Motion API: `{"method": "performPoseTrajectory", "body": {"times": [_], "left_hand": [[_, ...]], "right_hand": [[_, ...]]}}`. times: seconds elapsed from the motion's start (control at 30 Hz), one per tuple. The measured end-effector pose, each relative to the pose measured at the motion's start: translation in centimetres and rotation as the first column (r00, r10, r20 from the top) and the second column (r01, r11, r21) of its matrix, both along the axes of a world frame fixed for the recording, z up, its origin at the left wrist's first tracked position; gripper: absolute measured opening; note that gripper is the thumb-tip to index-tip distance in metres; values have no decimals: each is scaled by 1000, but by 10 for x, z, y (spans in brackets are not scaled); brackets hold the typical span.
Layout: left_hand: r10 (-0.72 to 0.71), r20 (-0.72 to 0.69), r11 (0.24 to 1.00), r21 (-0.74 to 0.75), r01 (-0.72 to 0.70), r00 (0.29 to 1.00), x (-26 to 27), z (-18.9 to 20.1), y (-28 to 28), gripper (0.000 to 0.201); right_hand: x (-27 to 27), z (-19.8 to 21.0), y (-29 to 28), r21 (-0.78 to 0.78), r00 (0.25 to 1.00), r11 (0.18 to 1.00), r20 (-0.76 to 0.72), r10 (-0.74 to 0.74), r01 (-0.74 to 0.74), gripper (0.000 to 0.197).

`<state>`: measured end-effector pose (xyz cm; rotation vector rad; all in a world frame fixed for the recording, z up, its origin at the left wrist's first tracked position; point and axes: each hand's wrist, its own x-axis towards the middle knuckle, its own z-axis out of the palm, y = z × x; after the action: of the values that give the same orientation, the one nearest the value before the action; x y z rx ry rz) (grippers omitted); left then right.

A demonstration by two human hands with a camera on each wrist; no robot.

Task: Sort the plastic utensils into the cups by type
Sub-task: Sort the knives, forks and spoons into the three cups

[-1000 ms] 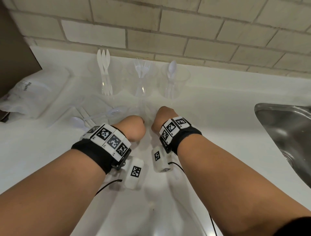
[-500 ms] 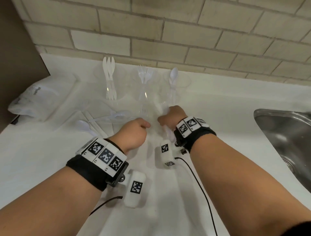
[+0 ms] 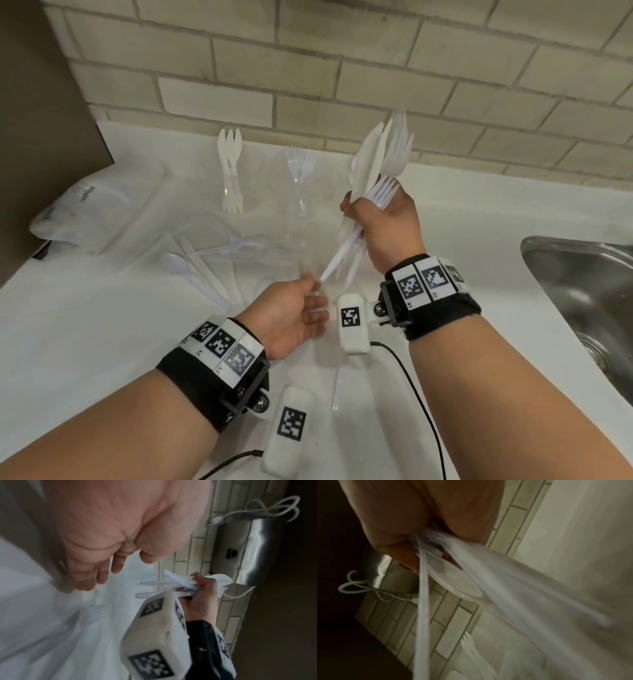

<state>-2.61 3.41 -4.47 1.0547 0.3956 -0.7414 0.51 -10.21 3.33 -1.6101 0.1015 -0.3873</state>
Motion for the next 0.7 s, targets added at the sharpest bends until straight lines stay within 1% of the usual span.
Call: {"method": "performPoseTrajectory", "body": {"times": [0.07, 0.1, 0.2, 0.27, 0.33, 0.4, 0.5, 0.53, 0.6, 0.63, 0.7], "left_hand": [[73, 38, 995, -69, -70, 997, 3, 4, 0, 45], [80, 39, 990, -120, -75, 996, 5, 7, 0, 51], [56, -14, 959, -277, -57, 998, 11, 15, 1, 66], [56, -54, 942, -328, -71, 997, 16, 19, 3, 65], [44, -94, 942, -329, -73, 995, 19, 23, 7, 58], [20, -101, 948, -313, -51, 995, 21, 27, 13, 56], [11, -75, 908, -418, -42, 997, 24, 33, 18, 61], [20, -59, 888, -457, -45, 998, 25, 36, 19, 62], [2, -18, 870, -493, -10, 1000, 25, 41, 21, 62], [-15, -6, 874, -486, 10, 1000, 25, 43, 22, 62], [-49, -10, 906, -422, 40, 999, 26, 41, 26, 63]], "right_hand": [[1, -5, 2, 49, 999, 999, -32, -13, 15, 18], [1, -7, 4, 76, 999, 997, -41, -15, 18, 18], [0, -8, 17, 90, 1000, 996, -18, 14, -13, 20], [-1, -7, 26, 82, 999, 996, 24, 43, -45, 23], [-3, -5, 32, 108, 996, 992, 56, 66, -71, 27], [-3, -4, 34, 129, 994, 987, 73, 85, -94, 30], [-2, -9, 36, 70, 992, 990, 58, 115, -119, 34], [-4, -11, 38, 35, 991, 991, 36, 130, -131, 34], [-8, -19, 41, 21, 985, 985, -14, 170, -169, 23], [-10, -20, 42, 38, 982, 982, -35, 184, -183, 19], [-10, -20, 41, 90, 978, 976, -42, 203, -199, 22]]}}
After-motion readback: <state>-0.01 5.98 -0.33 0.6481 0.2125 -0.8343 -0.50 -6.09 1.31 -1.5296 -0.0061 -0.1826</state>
